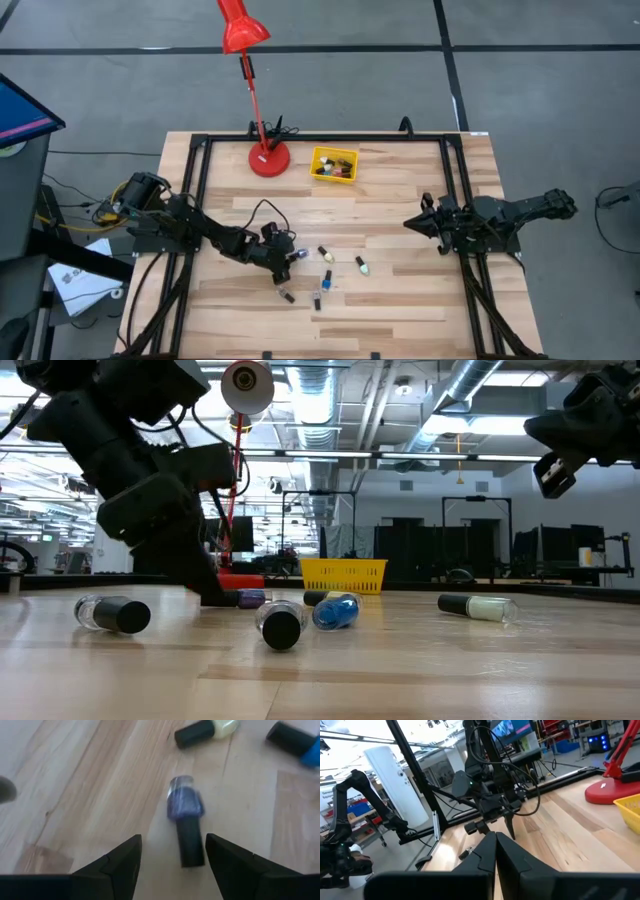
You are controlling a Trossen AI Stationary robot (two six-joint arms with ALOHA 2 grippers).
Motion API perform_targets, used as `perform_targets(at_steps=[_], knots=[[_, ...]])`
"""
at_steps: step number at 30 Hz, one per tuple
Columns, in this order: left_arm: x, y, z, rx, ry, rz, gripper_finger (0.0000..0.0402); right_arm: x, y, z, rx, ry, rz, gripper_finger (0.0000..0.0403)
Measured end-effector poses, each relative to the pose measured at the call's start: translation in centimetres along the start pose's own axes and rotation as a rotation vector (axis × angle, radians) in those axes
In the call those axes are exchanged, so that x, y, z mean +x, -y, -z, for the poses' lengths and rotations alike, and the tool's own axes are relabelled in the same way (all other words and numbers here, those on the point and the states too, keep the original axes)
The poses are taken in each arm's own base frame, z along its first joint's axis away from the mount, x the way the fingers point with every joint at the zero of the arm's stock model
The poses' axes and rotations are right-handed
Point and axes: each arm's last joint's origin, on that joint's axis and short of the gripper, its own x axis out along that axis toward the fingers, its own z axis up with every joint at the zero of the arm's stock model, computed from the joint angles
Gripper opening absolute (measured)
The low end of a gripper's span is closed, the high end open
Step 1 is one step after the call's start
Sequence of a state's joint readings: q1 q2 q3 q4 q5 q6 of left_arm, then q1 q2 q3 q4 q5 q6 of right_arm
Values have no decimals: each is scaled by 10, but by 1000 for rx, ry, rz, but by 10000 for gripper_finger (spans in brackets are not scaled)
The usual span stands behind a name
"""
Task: Pick & Place Nail Polish
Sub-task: Put the purple nail polish bottle into the yellow bin
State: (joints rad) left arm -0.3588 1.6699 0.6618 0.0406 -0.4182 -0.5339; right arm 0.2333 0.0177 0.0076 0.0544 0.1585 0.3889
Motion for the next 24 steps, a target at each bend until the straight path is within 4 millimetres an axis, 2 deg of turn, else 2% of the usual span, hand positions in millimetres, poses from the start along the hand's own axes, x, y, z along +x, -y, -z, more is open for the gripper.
perform_targets(at_steps=[6,18,24], knots=[[1,-3,6,-6,-6,-4,193,0,0,0,1,-2,1,1],[2,-4,6,35,-4,1,136,0,0,0,3,-2,4,1],[2,-5,7,38,-3,1,86,0,1,2,-2,-14,10,1]])
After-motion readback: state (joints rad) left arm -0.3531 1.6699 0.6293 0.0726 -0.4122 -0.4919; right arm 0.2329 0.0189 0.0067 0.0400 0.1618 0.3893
